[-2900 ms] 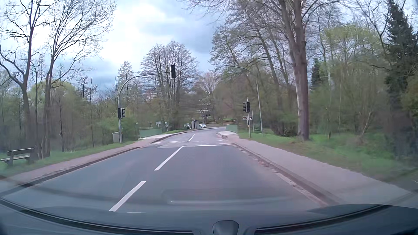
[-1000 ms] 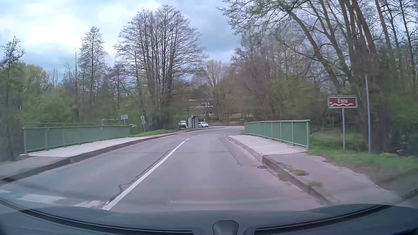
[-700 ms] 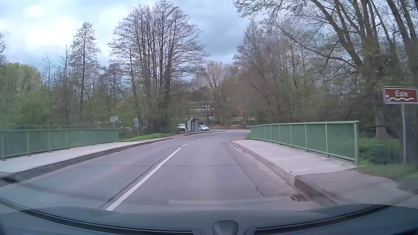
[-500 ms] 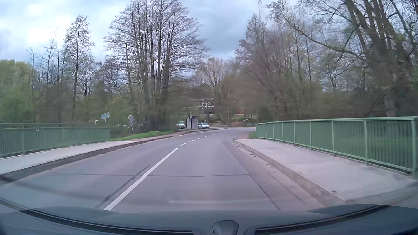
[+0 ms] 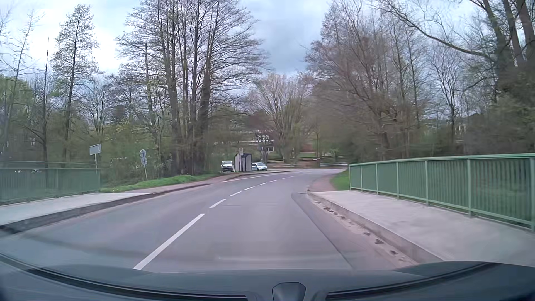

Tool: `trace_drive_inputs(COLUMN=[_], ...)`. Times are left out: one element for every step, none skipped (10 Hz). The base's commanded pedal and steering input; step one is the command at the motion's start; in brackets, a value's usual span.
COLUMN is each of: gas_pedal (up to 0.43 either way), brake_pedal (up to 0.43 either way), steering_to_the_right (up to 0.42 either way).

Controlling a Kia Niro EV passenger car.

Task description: Follow the waypoints while adhering to traffic rules and regulations

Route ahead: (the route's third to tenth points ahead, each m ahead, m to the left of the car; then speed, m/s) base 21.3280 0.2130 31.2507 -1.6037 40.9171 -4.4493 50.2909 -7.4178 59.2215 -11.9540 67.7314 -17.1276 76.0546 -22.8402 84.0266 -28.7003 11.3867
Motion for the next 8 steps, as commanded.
trace_drive_inputs(gas_pedal=[0.020,0.020,0.020,0.028,0.028,0.028,0.028,0.028], brake_pedal=[0.000,0.000,0.000,0.000,0.000,0.000,0.000,0.000], steering_to_the_right=[0.004,0.009,0.010,0.010,0.010,0.011,0.014,0.017])
